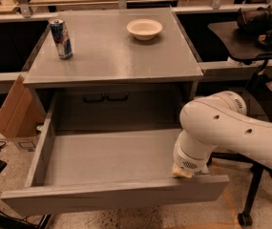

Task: Open top drawer

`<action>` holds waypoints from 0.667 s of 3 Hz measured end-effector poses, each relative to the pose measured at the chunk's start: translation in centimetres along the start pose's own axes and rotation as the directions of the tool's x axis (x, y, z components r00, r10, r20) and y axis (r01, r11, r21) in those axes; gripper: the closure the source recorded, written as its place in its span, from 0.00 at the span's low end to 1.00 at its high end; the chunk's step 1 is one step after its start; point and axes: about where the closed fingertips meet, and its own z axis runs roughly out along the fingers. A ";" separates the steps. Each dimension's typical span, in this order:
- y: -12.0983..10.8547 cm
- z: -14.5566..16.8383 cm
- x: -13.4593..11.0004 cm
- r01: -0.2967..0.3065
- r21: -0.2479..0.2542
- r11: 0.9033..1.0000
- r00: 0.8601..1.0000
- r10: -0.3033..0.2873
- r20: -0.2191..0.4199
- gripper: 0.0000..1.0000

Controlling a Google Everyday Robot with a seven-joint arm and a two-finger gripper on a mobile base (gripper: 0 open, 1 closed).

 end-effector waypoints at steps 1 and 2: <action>0.0 -0.1 0.0 0.001 0.001 1.000 1.000 -0.001 -0.001 0.00; 0.0 -0.1 0.0 0.001 0.001 1.000 1.000 -0.001 -0.001 0.00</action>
Offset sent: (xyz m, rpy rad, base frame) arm -0.0005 -0.0001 0.0005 -0.0013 -0.0010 0.0005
